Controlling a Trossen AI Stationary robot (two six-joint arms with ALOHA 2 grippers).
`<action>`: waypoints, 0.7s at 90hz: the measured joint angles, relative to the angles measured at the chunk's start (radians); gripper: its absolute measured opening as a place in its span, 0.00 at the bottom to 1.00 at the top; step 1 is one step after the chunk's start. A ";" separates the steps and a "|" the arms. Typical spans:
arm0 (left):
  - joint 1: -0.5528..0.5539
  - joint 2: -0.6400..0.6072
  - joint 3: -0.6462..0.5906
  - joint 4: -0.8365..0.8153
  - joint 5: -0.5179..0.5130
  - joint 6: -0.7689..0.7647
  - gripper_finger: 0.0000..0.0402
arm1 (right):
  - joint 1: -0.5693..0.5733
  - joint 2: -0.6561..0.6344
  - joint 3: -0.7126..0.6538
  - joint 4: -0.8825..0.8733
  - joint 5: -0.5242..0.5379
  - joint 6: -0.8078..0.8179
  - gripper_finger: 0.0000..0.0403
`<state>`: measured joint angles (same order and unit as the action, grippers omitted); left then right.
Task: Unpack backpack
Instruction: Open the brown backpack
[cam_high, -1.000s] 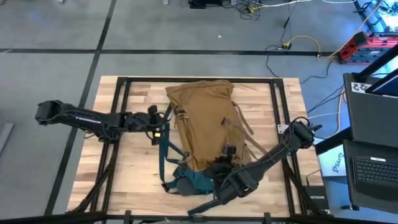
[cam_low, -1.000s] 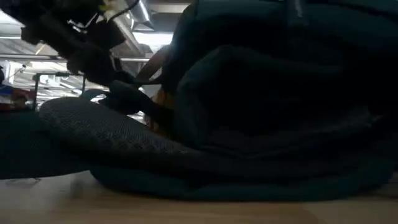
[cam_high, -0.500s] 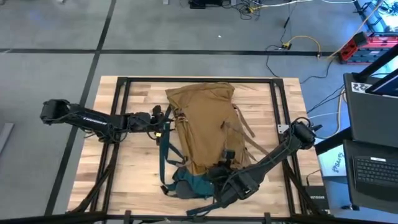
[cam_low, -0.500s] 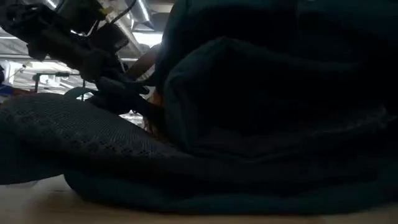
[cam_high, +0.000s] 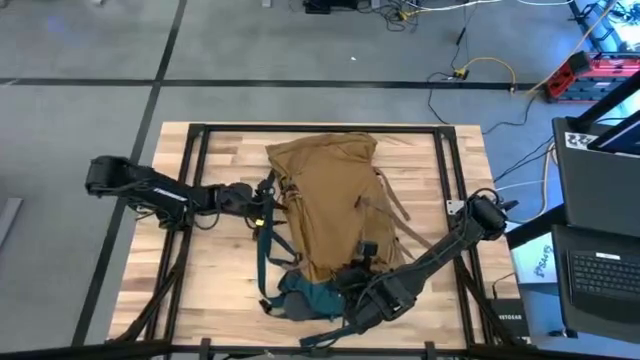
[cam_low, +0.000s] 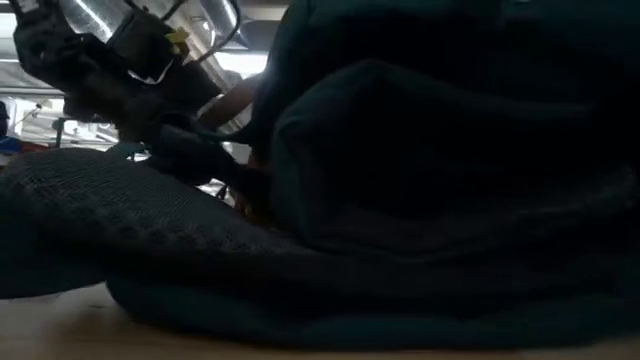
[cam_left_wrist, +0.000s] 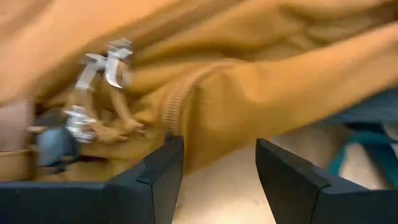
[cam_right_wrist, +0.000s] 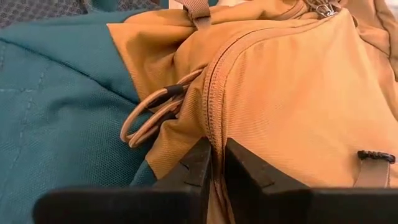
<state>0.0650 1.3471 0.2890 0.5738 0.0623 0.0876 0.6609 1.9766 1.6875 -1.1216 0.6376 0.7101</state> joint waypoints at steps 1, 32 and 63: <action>0.000 0.003 0.000 -0.002 0.008 -0.001 0.45 | 0.000 0.000 0.000 0.000 0.000 0.000 0.06; -0.013 0.031 0.000 -0.008 0.035 0.006 0.45 | 0.000 0.000 0.000 -0.004 0.002 -0.003 0.06; -0.017 -0.056 0.000 0.003 -0.011 0.063 0.45 | 0.006 0.000 0.024 -0.003 -0.016 -0.008 0.06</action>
<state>0.0480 1.2916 0.2890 0.5772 0.0509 0.1502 0.6664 1.9766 1.7111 -1.1241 0.6220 0.7023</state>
